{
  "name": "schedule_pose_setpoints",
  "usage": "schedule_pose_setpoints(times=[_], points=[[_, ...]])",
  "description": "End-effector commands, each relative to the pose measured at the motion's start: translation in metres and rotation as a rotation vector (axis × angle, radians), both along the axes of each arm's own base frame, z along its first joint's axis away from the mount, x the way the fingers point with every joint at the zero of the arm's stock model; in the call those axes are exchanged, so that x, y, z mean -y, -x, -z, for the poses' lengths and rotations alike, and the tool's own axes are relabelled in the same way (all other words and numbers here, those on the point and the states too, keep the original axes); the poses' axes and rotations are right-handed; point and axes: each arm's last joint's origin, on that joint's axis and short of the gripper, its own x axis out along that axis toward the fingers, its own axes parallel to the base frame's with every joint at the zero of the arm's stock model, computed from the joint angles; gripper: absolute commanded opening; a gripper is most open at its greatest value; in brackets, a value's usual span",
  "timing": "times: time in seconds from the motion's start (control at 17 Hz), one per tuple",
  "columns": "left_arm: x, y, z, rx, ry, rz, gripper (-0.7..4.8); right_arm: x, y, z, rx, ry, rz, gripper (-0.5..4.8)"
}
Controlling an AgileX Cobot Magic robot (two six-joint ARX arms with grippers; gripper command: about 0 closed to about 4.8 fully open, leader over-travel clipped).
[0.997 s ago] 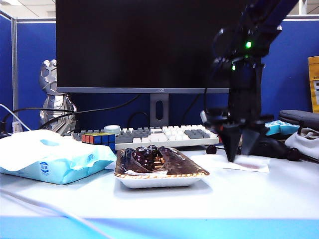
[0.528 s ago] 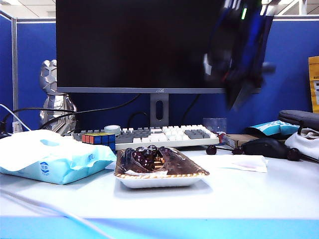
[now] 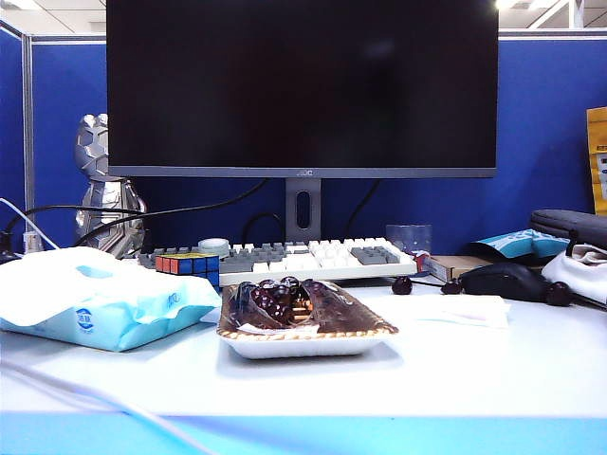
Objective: Use the wet wipes on the table to wipe the cherry juice off the table, then put the wipes back on the table.
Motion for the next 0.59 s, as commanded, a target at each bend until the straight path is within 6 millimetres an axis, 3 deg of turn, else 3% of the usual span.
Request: schedule_pose_setpoints(times=[0.06,0.12,0.23,0.35,0.41,0.59], points=[[0.0,0.0,0.001,-0.01,0.003,0.001,-0.02,0.016,0.053,-0.032,0.153,-0.052,-0.001,-0.05],[0.0,0.0,0.001,-0.01,0.003,0.001,-0.02,0.026,0.083,-0.045,0.23,-0.076,-0.001,-0.05],[0.0,0.0,0.001,-0.01,0.003,0.001,-0.02,0.038,0.124,-0.057,0.327,-0.114,0.001,-0.04],[0.0,0.0,0.001,-0.01,0.003,0.001,-0.02,0.058,0.188,-0.067,0.469,-0.169,0.002,-0.04],[0.0,0.0,0.001,-0.01,0.003,0.001,-0.02,0.071,0.227,-0.064,0.524,-0.187,0.002,-0.05],[0.0,0.0,0.001,-0.01,0.003,0.001,-0.02,0.09,0.289,-0.046,0.568,-0.201,0.002,-0.05]])
